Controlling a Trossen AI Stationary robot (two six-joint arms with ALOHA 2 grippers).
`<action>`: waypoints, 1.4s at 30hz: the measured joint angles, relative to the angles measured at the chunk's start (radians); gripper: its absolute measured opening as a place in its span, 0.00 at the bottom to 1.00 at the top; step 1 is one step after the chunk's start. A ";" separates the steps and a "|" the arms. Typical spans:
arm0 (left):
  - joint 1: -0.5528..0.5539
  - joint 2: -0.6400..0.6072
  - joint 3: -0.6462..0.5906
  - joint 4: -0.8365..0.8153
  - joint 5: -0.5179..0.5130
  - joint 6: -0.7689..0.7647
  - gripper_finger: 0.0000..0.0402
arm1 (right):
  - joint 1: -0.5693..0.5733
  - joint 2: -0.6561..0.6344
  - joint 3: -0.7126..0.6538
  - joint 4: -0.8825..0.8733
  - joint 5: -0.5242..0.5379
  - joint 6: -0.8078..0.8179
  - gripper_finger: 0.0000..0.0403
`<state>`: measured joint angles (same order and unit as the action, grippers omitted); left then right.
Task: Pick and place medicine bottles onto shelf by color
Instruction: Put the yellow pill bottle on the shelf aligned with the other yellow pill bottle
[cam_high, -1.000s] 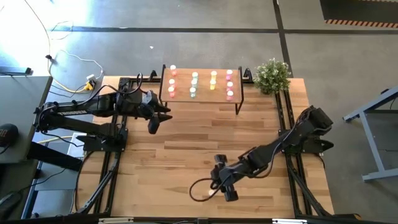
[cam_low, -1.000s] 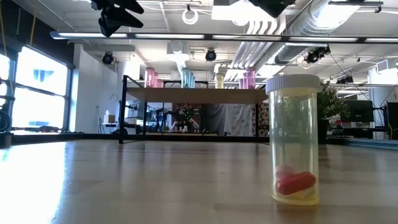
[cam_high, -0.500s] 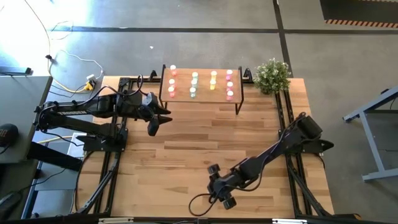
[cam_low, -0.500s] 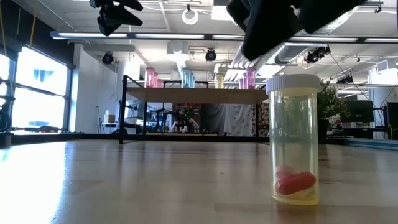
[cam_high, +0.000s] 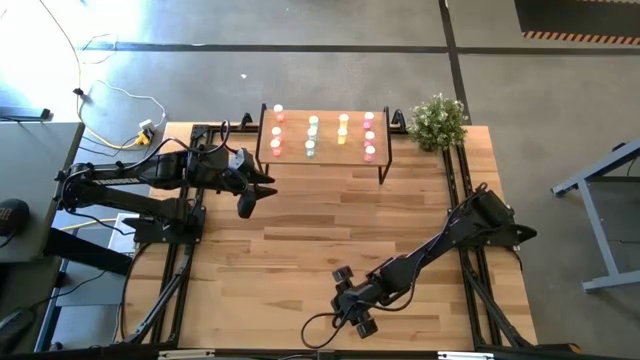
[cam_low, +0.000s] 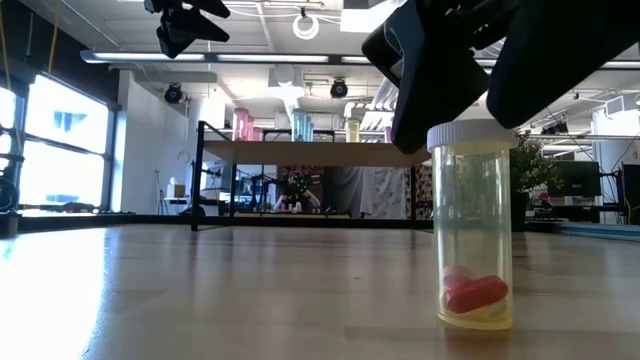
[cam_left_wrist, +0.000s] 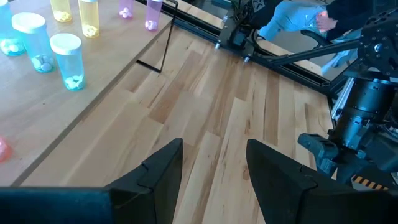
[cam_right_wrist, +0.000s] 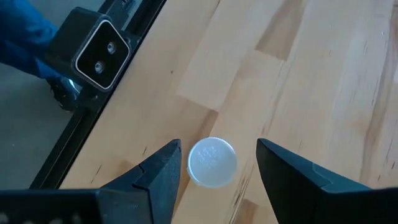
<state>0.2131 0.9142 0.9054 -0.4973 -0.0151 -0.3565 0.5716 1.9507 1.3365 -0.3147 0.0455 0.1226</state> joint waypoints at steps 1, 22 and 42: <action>0.000 0.000 0.000 0.000 0.000 0.000 0.42 | 0.000 0.000 0.000 -0.001 0.002 0.000 0.50; 0.001 0.000 0.000 -0.002 -0.049 0.032 0.42 | 0.000 0.018 0.000 0.003 0.002 0.008 0.39; 0.001 0.000 0.000 -0.003 -0.096 0.061 0.42 | -0.031 0.018 0.033 -0.005 0.018 0.123 0.28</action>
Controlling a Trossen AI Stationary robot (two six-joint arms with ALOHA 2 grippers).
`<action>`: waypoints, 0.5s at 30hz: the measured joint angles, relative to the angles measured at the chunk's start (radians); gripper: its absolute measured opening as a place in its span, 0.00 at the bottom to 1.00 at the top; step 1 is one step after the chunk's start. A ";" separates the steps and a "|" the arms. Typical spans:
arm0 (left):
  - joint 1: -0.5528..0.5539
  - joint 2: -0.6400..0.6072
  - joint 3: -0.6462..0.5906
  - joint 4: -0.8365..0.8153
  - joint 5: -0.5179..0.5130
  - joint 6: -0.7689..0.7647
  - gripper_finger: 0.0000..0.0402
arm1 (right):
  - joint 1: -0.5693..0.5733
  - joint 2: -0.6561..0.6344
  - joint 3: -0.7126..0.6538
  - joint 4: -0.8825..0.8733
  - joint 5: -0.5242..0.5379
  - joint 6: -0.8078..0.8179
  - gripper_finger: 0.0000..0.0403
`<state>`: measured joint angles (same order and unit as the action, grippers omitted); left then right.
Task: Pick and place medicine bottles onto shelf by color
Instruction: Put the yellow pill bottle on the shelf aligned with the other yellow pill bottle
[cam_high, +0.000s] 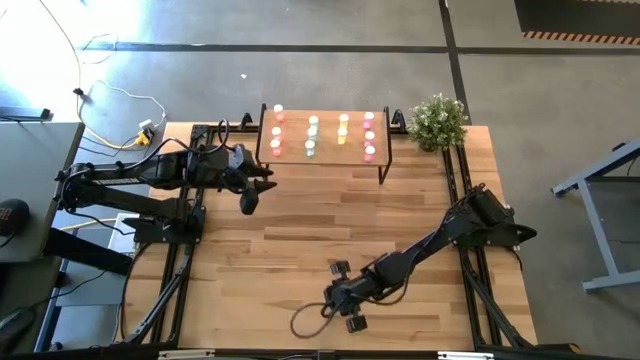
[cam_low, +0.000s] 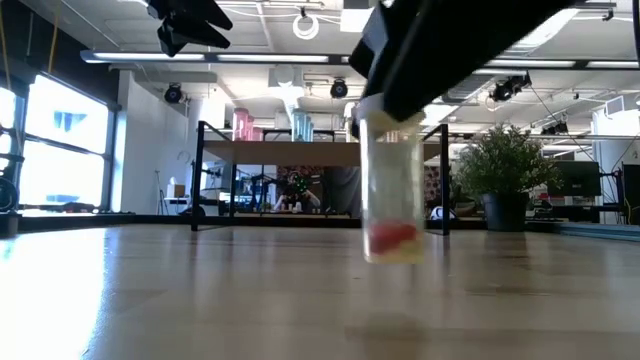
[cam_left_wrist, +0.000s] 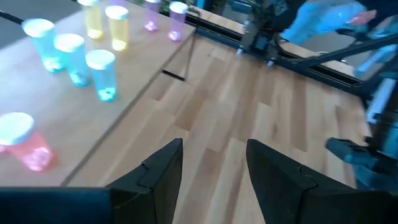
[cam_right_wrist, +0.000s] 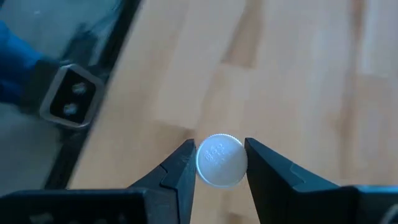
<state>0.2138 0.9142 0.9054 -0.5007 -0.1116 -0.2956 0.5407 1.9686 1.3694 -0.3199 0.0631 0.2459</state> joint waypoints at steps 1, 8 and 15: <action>0.000 0.000 0.000 0.000 -0.015 0.005 0.42 | -0.010 0.000 0.010 -0.008 0.001 -0.001 0.28; 0.002 0.000 0.000 0.000 -0.117 0.083 0.42 | -0.105 -0.066 0.037 -0.087 0.017 -0.003 0.28; 0.002 0.000 0.000 0.001 -0.149 0.116 0.42 | -0.216 -0.190 0.037 -0.141 0.063 -0.022 0.28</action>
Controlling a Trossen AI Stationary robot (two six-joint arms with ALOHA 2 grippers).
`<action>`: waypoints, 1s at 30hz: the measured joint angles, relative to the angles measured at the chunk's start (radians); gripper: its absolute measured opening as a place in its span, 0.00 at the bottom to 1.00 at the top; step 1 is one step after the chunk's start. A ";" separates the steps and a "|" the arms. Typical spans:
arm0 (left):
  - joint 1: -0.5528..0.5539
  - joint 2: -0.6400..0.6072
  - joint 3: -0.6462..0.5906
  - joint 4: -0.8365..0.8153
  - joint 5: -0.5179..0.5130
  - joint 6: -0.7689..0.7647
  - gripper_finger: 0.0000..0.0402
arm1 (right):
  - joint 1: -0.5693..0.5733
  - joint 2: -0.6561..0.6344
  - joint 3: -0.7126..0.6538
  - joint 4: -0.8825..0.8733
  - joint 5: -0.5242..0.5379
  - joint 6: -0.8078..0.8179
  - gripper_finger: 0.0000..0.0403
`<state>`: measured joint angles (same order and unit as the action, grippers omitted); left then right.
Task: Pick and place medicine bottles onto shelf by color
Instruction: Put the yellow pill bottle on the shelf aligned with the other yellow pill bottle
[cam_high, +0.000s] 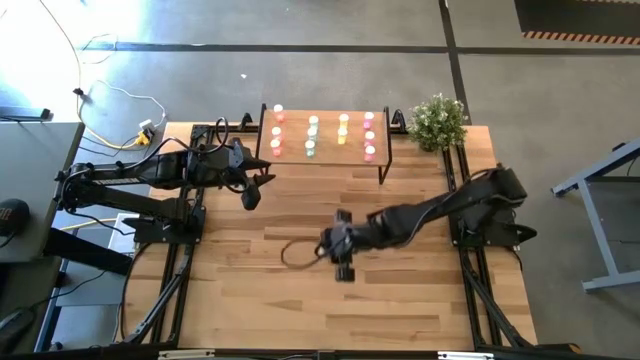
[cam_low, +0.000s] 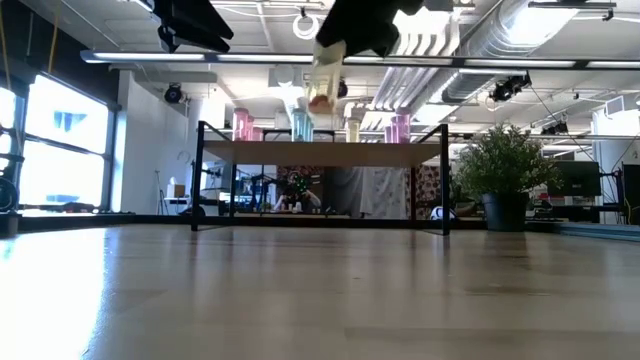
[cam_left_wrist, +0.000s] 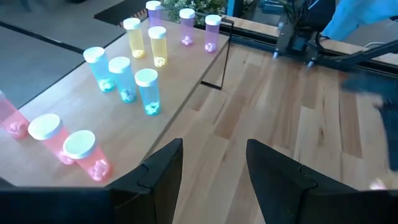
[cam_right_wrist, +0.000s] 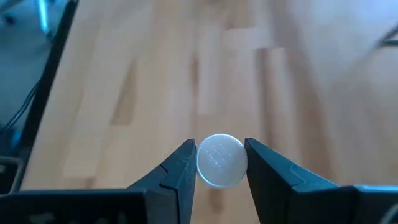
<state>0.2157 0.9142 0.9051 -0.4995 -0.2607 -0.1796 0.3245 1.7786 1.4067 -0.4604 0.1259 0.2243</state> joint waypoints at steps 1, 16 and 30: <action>0.000 0.000 0.000 0.000 0.000 0.000 0.42 | -0.017 -0.020 0.000 -0.018 0.010 -0.002 0.28; 0.000 0.000 0.000 0.002 0.003 -0.026 0.42 | -0.356 -0.377 0.000 -0.067 0.247 -0.023 0.28; 0.000 0.000 0.000 0.003 0.003 -0.026 0.42 | -0.564 -0.373 0.129 -0.032 0.275 -0.182 0.28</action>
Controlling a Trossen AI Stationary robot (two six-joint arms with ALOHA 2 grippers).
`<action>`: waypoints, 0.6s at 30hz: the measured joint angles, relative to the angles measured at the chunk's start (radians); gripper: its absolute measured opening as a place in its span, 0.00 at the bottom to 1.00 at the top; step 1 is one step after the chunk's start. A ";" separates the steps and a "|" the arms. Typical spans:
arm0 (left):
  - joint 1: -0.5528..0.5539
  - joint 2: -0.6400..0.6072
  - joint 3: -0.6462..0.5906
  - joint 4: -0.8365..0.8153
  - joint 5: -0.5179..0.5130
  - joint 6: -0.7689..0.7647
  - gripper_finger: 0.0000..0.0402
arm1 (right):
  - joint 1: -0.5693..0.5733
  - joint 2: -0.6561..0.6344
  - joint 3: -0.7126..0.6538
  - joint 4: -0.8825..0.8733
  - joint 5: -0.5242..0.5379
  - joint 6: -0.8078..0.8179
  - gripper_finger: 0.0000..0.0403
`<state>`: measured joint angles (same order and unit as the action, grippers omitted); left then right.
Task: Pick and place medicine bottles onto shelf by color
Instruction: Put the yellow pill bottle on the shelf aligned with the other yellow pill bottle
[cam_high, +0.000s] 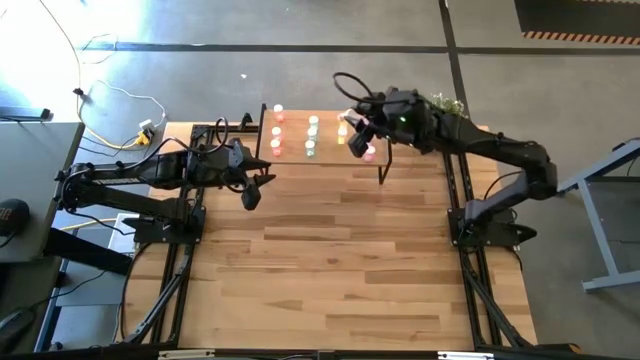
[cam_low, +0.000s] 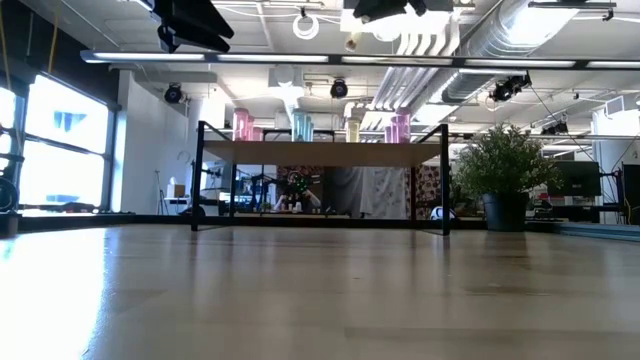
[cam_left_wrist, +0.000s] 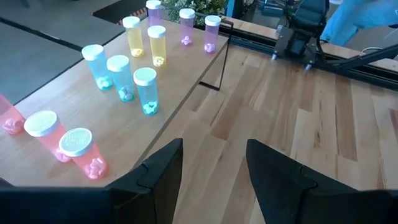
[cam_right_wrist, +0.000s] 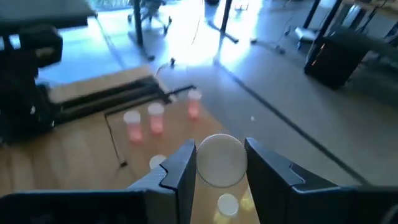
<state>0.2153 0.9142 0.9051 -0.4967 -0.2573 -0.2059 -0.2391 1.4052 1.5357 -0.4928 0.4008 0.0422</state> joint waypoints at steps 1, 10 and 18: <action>0.000 0.000 0.000 -0.001 0.000 0.000 0.42 | -0.012 0.016 0.025 -0.023 -0.023 -0.003 0.28; 0.000 0.000 0.000 0.000 -0.012 0.000 0.42 | -0.045 0.188 0.149 -0.335 -0.173 0.036 0.28; 0.000 0.000 0.000 0.000 -0.016 0.000 0.42 | -0.045 0.250 0.104 -0.353 -0.239 0.090 0.28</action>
<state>0.2153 0.9142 0.9051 -0.4967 -0.2729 -0.2062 -0.2836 1.6553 1.6394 -0.8459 0.1623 0.1326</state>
